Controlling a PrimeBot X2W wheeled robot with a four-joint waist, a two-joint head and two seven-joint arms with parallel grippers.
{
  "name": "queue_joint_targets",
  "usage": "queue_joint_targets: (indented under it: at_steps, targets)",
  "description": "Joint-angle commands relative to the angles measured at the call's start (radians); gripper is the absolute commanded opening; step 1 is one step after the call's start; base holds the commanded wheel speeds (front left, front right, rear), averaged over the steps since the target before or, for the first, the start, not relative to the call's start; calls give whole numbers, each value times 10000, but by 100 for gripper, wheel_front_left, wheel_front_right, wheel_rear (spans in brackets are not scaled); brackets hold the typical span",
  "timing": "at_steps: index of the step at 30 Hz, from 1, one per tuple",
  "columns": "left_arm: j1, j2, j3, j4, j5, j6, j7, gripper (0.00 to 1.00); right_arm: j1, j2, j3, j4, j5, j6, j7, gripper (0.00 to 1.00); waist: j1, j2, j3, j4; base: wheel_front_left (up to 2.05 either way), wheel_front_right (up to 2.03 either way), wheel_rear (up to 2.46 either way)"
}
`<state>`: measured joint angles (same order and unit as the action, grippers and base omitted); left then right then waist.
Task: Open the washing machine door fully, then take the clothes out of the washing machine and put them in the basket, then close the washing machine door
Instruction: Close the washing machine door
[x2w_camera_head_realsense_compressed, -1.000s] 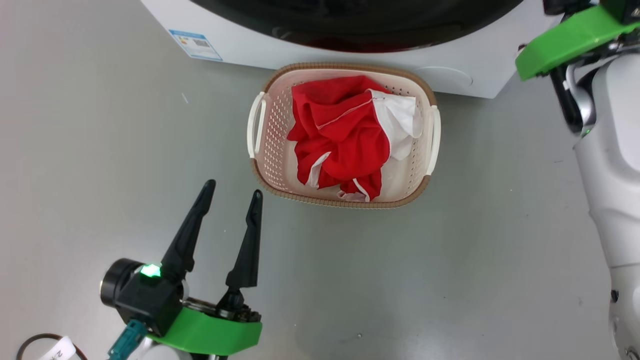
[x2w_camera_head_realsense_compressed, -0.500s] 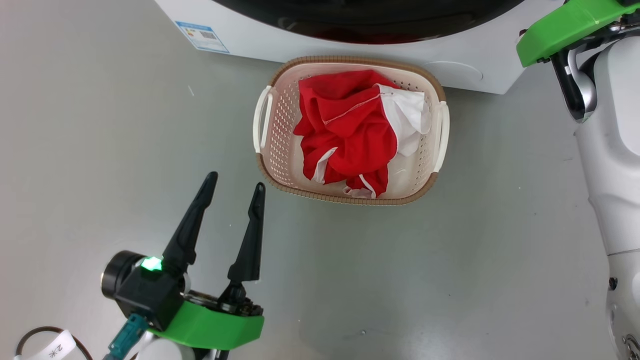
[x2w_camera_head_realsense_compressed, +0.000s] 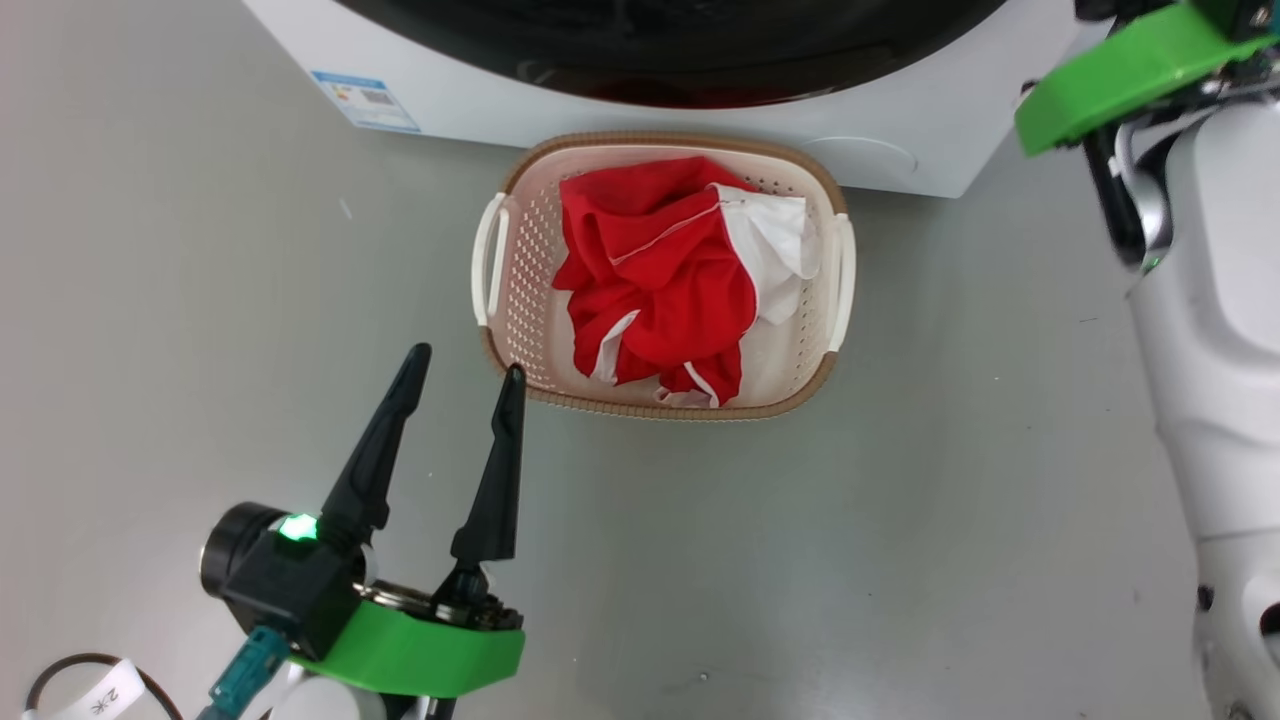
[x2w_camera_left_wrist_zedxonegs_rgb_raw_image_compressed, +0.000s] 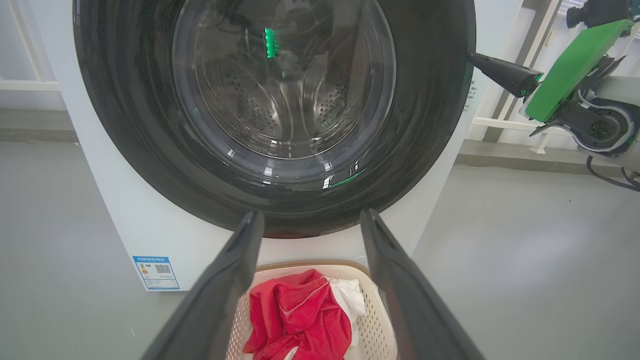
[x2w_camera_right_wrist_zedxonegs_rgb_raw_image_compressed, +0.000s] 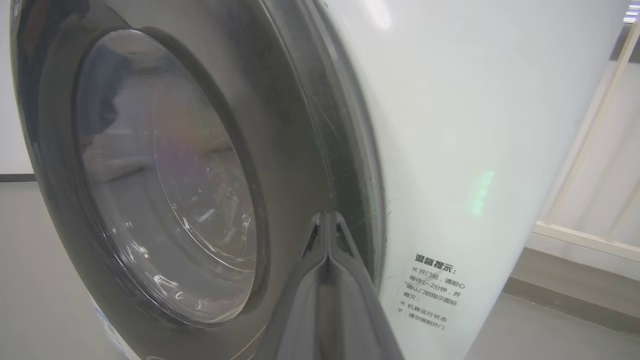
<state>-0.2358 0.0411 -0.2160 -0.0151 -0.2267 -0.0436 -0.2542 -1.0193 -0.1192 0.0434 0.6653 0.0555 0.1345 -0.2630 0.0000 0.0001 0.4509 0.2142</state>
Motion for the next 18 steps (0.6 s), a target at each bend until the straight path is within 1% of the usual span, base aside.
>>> queue_joint_targets:
  at_steps: [1,3,4,5,6,7,9,11,12,13,16,17,18]
  targets:
    - [-53,92,368,-224,-146,-1,-76,100,435,342,171,-349,135,-38,12,11,0,-1,-130,-190,0,0,0]
    - [-40,92,364,-220,-194,-22,-76,100,746,425,297,-482,227,-38,12,24,0,-1,-188,-312,0,0,0]
    - [-33,92,354,-214,-221,-27,-76,100,916,465,373,-554,278,-38,12,29,0,-1,-226,-374,0,0,0]
    - [-22,92,351,-201,-236,-12,-76,100,1096,500,432,-639,323,-38,12,30,0,-1,-275,-438,0,0,0]
    - [-11,91,353,-190,-242,6,-76,100,1281,530,489,-734,353,-38,12,37,0,-1,-332,-503,0,0,0]
    - [-1,91,345,-181,-277,-8,-76,100,1474,556,539,-834,387,-38,12,41,0,-1,-392,-569,0,0,0]
    - [16,91,343,-158,-301,-19,-76,100,1675,579,568,-938,421,-38,12,41,0,-1,-458,-634,0,0,0]
    - [61,91,331,-132,-358,-31,-76,100,2117,617,628,-1176,472,-38,12,46,0,-1,-597,-760,0,0,0]
    - [90,91,337,-116,-374,-18,-76,100,2345,631,649,-1279,488,-38,12,53,0,-1,-670,-824,0,0,0]
    - [120,91,343,-102,-399,-6,-76,100,2571,642,657,-1373,519,-38,12,61,0,-1,-746,-887,0,0,0]
    - [229,91,386,-74,-437,-14,-76,100,3207,665,559,-1712,653,-38,12,92,0,-1,-966,-1111,0,0,0]
    - [273,91,407,-61,-410,-14,-76,100,3403,670,493,-1838,691,-38,12,99,0,-1,-1036,-1189,0,0,0]
    - [322,91,437,-48,-381,5,-76,100,3596,674,414,-1975,712,-38,12,100,0,-1,-1106,-1273,0,0,0]
